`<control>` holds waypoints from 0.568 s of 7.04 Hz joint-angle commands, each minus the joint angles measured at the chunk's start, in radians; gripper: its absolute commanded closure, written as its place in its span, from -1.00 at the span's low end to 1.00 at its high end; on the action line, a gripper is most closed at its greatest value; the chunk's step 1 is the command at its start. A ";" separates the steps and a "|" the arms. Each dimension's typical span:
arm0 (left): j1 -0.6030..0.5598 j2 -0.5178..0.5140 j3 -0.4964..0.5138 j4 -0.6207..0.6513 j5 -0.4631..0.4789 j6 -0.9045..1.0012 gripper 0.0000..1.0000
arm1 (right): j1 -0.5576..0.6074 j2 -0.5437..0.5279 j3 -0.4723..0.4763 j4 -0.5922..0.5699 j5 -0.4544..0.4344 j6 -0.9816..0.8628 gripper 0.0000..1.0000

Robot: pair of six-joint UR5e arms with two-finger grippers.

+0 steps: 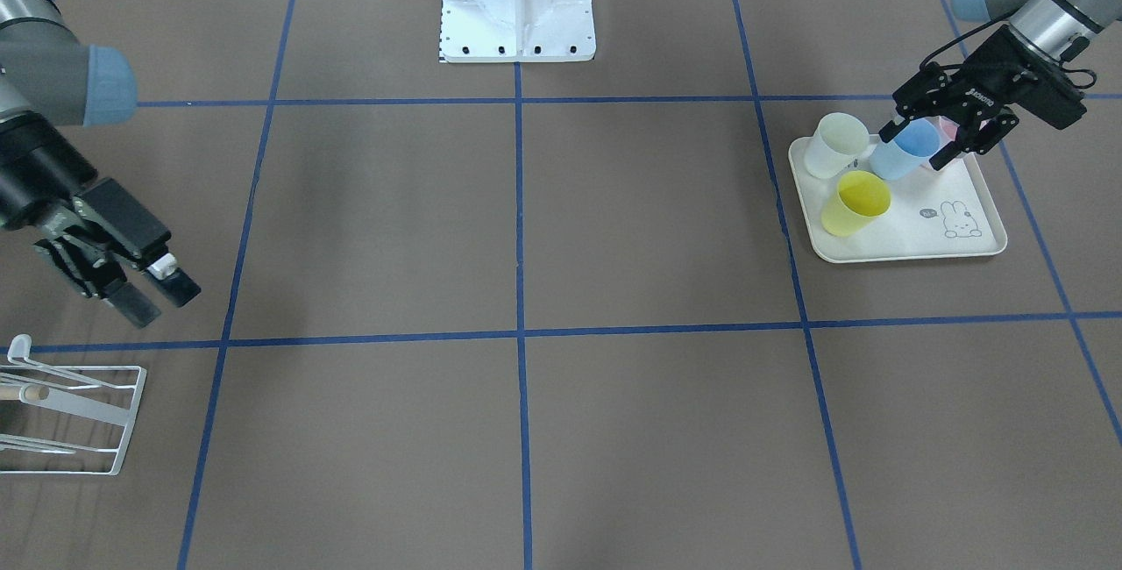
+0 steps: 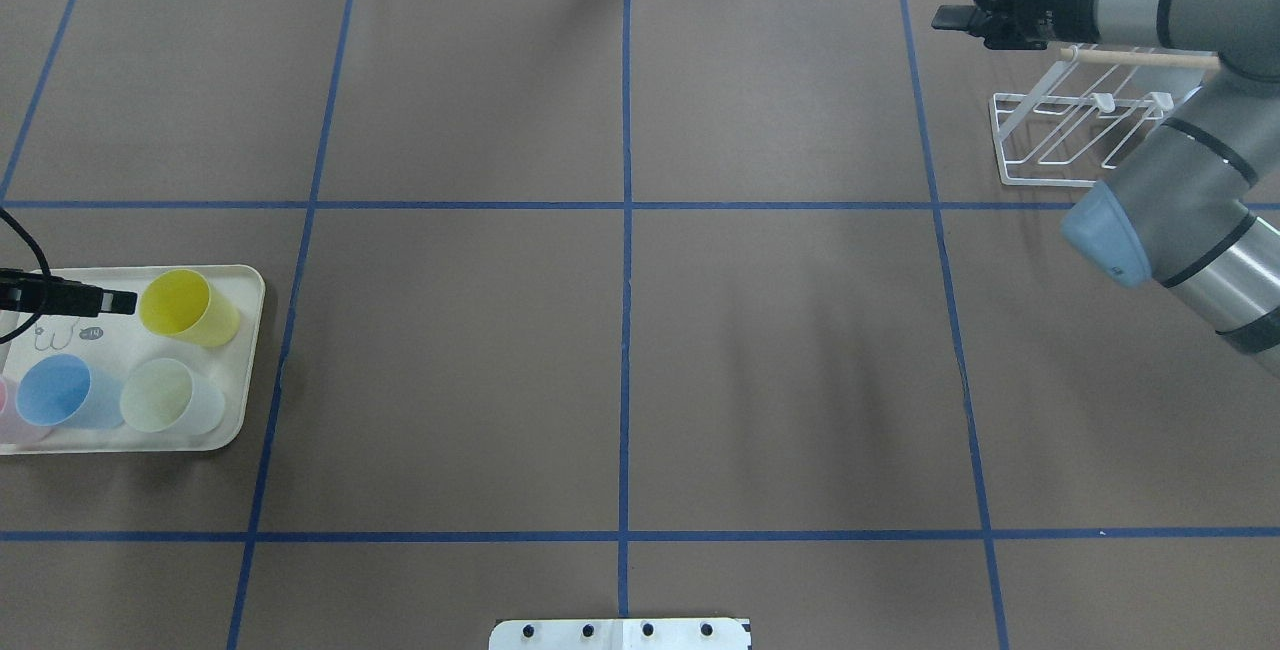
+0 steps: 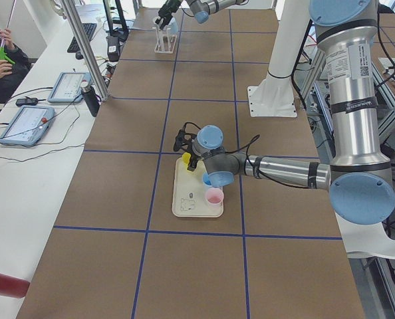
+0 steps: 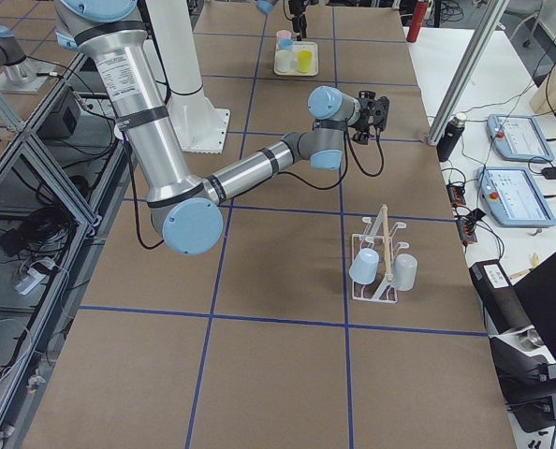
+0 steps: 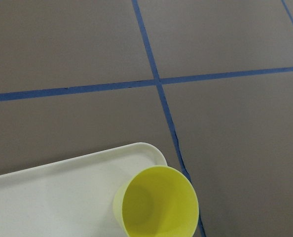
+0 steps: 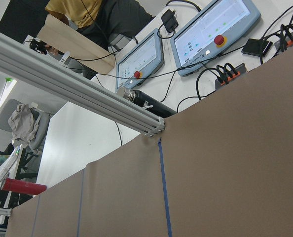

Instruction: Transfer IKEA cup to right arm and place on rack

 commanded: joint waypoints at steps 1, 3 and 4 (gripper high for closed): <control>0.059 -0.020 0.032 0.048 0.049 0.049 -0.88 | -0.050 0.008 0.016 0.000 -0.056 0.015 -0.98; 0.060 -0.026 0.062 0.048 0.050 0.075 -0.70 | -0.061 0.024 0.016 0.000 -0.058 0.041 -0.98; 0.060 -0.030 0.069 0.049 0.047 0.093 -0.63 | -0.061 0.024 0.016 0.000 -0.058 0.042 -0.98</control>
